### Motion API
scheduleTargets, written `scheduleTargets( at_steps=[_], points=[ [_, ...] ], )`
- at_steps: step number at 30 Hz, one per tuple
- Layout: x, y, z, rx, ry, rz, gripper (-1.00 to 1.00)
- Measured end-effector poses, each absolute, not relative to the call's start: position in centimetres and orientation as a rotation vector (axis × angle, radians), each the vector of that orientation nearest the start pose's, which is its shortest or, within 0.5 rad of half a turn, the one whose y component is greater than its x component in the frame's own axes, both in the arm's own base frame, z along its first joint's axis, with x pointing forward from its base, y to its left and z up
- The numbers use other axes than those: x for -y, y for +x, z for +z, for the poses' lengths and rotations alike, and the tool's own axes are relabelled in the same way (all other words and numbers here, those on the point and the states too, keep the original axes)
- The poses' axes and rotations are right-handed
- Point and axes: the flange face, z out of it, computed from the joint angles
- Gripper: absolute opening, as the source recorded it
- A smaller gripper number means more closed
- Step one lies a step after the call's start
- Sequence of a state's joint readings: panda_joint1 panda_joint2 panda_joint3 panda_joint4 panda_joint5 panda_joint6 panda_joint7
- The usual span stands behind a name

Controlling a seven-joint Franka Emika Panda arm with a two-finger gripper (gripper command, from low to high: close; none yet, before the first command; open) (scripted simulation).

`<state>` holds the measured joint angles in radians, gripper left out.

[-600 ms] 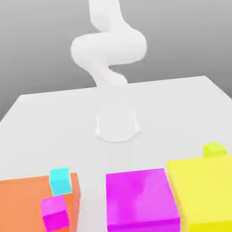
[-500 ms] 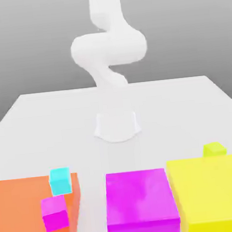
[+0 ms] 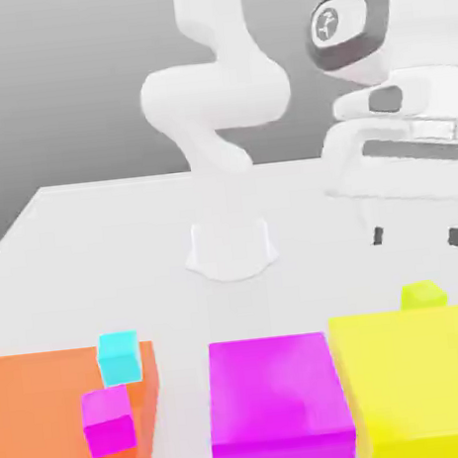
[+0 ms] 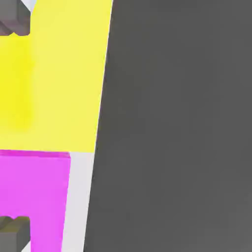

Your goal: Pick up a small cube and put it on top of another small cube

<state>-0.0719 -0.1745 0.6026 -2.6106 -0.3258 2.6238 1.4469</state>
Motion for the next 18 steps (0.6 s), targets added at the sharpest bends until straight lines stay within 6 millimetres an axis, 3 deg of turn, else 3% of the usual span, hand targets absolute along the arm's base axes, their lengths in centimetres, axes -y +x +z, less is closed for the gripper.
scheduleTargets(
  at_steps=[3, 6, 11, 18],
  points=[
    [-25.0, 34.8, 27.1, -0.947, -3.015, -0.376, 0.00],
    [-27.7, 30.2, 23.5, -0.862, -3.045, -0.248, 0.00],
    [-30.2, 23.1, 19.8, -0.787, -3.044, -0.032, 0.00],
    [-30.9, 22.8, 17.7, -0.802, -3.013, 0.007, 0.00]
  ],
)
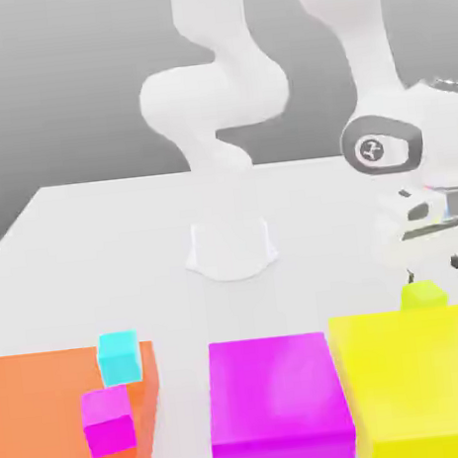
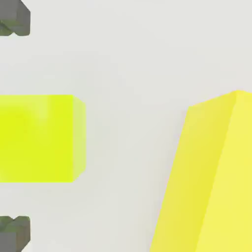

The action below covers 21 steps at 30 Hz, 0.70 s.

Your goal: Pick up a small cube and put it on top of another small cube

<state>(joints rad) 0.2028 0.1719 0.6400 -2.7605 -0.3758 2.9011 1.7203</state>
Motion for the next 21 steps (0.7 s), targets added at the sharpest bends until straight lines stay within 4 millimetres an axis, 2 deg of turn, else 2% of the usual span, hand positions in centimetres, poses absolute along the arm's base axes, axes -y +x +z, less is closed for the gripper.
scheduleTargets(
  at_steps=[8, 9, 15, 21],
  points=[
    [-30.3, 22.5, 13.3, -0.803, -3.031, 0.004, 0.00],
    [-30.2, 22.5, 12.9, -0.802, -3.034, 0.002, -1.00],
    [-30.2, 22.5, 12.7, -0.801, -3.033, 0.002, -1.00],
    [-30.9, 22.7, 15.7, -0.804, -3.014, 0.008, -1.00]
  ],
)
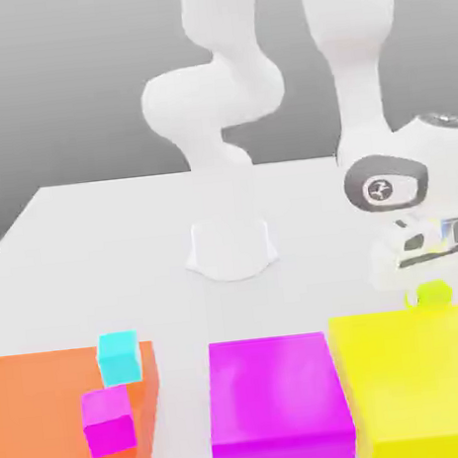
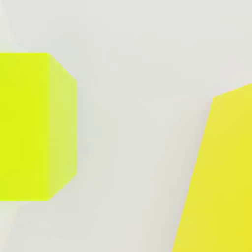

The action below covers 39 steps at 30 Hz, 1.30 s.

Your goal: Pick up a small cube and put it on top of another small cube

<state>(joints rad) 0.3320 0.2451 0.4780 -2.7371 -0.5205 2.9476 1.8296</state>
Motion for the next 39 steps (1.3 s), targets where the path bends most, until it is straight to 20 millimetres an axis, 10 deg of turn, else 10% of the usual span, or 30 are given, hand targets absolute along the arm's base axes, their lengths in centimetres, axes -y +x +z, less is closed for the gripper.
scheduleTargets(
  at_steps=[10, 19, 29, 39],
  points=[
    [-30.3, 22.4, 19.3, -0.797, -3.034, 0.003, -1.00],
    [-35.7, 9.2, 18.5, -0.622, -3.177, 0.387, -1.00],
    [-27.9, 23.2, 19.0, -2.027, -2.648, 0.489, -1.00],
    [-7.8, 36.8, 24.2, -3.016, -1.236, 0.416, -1.00]
  ],
)
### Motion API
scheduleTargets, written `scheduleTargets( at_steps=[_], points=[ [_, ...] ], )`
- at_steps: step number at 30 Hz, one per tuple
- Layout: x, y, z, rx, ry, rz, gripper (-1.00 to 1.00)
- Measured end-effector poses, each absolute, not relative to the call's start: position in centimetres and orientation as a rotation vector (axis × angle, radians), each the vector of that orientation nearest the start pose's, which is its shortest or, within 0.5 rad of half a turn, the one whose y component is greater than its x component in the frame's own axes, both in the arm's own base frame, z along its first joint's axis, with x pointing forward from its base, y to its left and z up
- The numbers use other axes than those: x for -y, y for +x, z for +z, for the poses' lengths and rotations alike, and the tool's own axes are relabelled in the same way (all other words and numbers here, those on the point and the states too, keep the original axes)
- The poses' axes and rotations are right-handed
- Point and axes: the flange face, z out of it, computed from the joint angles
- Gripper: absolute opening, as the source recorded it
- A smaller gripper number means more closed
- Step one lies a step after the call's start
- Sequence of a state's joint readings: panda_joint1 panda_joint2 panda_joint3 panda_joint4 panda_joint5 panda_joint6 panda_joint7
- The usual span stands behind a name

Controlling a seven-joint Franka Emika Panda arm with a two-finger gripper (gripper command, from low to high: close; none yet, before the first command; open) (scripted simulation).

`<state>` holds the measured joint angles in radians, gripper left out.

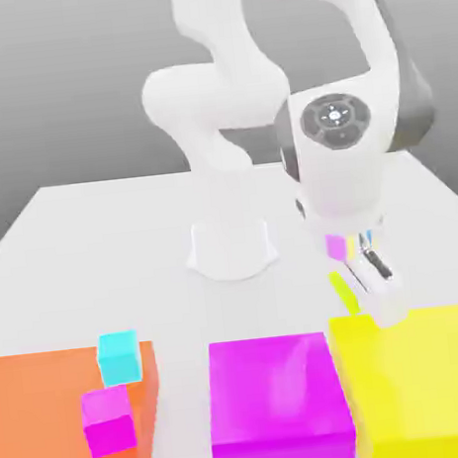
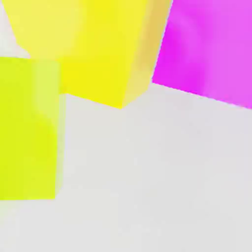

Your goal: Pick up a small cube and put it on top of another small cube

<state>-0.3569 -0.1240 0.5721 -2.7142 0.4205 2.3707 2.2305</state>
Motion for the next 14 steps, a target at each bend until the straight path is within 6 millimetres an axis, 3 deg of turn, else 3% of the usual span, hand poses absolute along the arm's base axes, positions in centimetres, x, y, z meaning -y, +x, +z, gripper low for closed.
scheduleTargets(
  at_steps=[3, 7, 9, 11, 12, 14],
  points=[
    [-0.3, 38.3, 26.7, -3.108, -0.855, 0.288, -1.00],
    [9.7, 38.1, 29.8, -3.148, -0.403, 0.105, -1.00],
    [14.1, 37.6, 29.2, -3.146, -0.211, 0.024, -1.00],
    [15.4, 37.3, 27.2, -3.142, -0.152, 0.000, -1.00],
    [15.6, 37.3, 26.2, -3.140, -0.144, -0.001, 1.00],
    [15.6, 37.3, 26.2, -3.140, -0.144, -0.001, 1.00]
  ],
)
